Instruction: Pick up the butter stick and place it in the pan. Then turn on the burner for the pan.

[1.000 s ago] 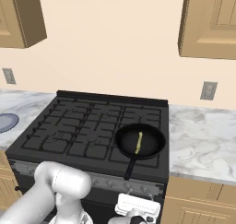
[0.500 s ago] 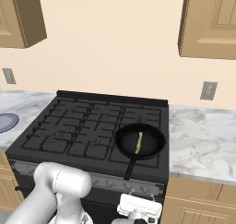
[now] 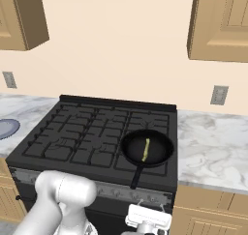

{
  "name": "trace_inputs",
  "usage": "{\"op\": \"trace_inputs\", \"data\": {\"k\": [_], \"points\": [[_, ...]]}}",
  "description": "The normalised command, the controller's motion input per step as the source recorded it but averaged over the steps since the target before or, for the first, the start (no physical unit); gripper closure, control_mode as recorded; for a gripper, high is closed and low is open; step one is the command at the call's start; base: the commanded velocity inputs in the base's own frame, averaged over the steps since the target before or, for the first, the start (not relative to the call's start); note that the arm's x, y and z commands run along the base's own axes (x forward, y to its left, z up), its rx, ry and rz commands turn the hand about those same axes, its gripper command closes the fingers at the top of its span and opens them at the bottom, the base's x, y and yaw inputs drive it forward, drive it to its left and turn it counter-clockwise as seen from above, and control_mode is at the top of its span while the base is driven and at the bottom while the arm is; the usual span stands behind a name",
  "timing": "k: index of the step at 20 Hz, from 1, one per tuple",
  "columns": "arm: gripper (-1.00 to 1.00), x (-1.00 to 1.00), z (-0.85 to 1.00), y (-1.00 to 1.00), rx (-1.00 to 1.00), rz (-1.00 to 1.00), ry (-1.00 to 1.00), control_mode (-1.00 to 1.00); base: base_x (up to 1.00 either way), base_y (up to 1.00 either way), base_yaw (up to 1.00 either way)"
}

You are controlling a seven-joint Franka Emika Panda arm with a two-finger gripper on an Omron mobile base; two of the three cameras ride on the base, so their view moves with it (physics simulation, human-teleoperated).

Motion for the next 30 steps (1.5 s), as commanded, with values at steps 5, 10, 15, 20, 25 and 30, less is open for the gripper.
{"op": "trace_inputs", "data": {"k": [5, 10, 15, 20, 25, 30], "points": [[-1.0, 0.11, -0.09, -0.02, 0.0, 0.0, -0.04, -1.0, 0.0, 0.0, 0.0], [-1.0, 0.09, -0.07, -0.01, 0.0, 0.0, -0.03, -1.0, 0.0, 0.0, 0.0], [-1.0, 0.11, -0.02, 0.0, 0.0, 0.0, -0.01, -1.0, 0.0, 0.0, 0.0], [-1.0, 0.14, 0.0, 0.0, 0.0, 0.0, 0.0, -1.0, 0.0, 0.0, 0.0], [-1.0, 0.1, 0.0, 0.0, 0.0, 0.0, 0.0, -1.0, 0.0, 0.0, 0.0], [1.0, 0.01, 0.0, 0.0, 0.0, 0.0, 0.0, -1.0, 0.0, 0.0, 0.0]]}}
